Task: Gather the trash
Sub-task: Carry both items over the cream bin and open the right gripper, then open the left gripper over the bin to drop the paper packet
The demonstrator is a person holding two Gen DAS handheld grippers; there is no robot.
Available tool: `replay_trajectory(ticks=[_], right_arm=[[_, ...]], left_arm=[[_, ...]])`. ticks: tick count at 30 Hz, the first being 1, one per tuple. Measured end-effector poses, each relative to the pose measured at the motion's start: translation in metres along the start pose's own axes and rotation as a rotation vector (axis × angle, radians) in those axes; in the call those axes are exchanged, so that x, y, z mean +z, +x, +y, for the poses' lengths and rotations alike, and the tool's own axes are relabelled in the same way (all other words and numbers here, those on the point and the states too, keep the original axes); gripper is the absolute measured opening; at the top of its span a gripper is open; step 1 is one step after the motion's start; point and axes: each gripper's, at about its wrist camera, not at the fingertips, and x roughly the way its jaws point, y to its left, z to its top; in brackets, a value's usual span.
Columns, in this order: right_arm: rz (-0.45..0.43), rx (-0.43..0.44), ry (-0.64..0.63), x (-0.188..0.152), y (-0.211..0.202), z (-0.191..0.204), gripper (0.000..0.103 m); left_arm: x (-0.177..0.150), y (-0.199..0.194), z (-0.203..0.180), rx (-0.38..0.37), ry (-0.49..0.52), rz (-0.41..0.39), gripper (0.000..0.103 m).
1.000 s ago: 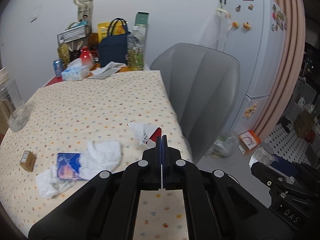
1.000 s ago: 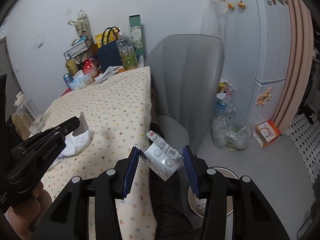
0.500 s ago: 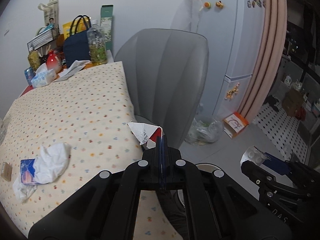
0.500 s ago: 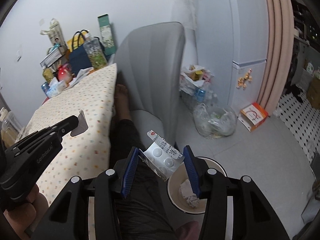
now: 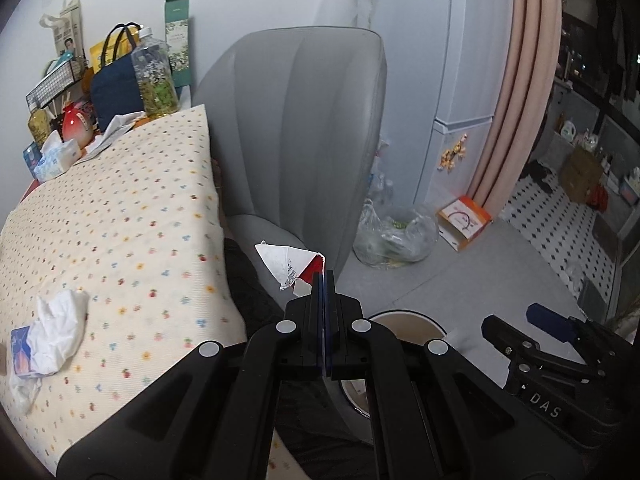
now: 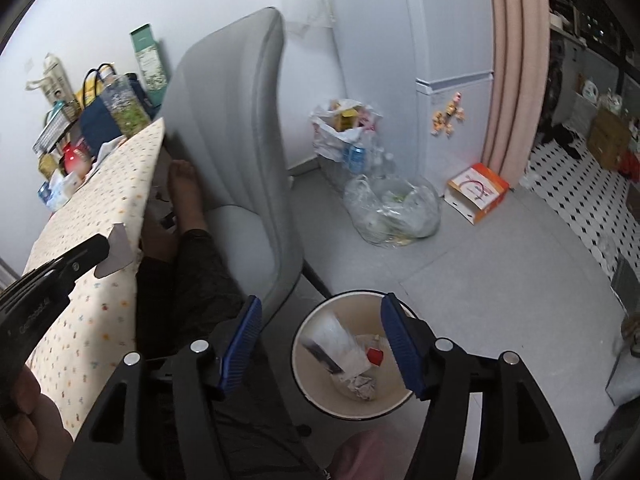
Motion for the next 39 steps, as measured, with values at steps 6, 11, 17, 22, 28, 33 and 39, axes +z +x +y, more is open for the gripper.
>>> replay_trajectory(ticks=[6,11,17,22,28,33,39], right_arm=[[-0.029,-0.023,0.017,-0.002,-0.008,-0.020,0.074],[-0.043,-0.045,0.042,-0.005,-0.021,-0.040,0.074],[-0.070,-0.083,0.070,-0.005,-0.039,-0.063,0.075],[-0.082,-0.100,0.090,-0.006,-0.047,-0.075,0.075],[-0.088,-0.123,0.120,-0.004,-0.052,-0.093,0.075],[-0.081,-0.131,0.146,-0.007,-0.048,-0.106,0.075],[-0.072,-0.138,0.157,-0.010,-0.042,-0.113,0.075]], left_arm=[[0.000,0.005,-0.018,-0.018,0.029,0.010,0.001],[0.002,0.005,-0.032,-0.035,0.047,0.010,0.001],[0.002,0.008,-0.057,-0.076,0.080,0.013,0.001],[0.000,0.014,-0.078,-0.106,0.112,0.026,0.001],[0.001,0.021,-0.102,-0.136,0.138,0.041,0.001],[-0.003,0.031,-0.119,-0.149,0.159,0.067,0.001],[-0.008,0.039,-0.133,-0.197,0.184,0.109,0.002]])
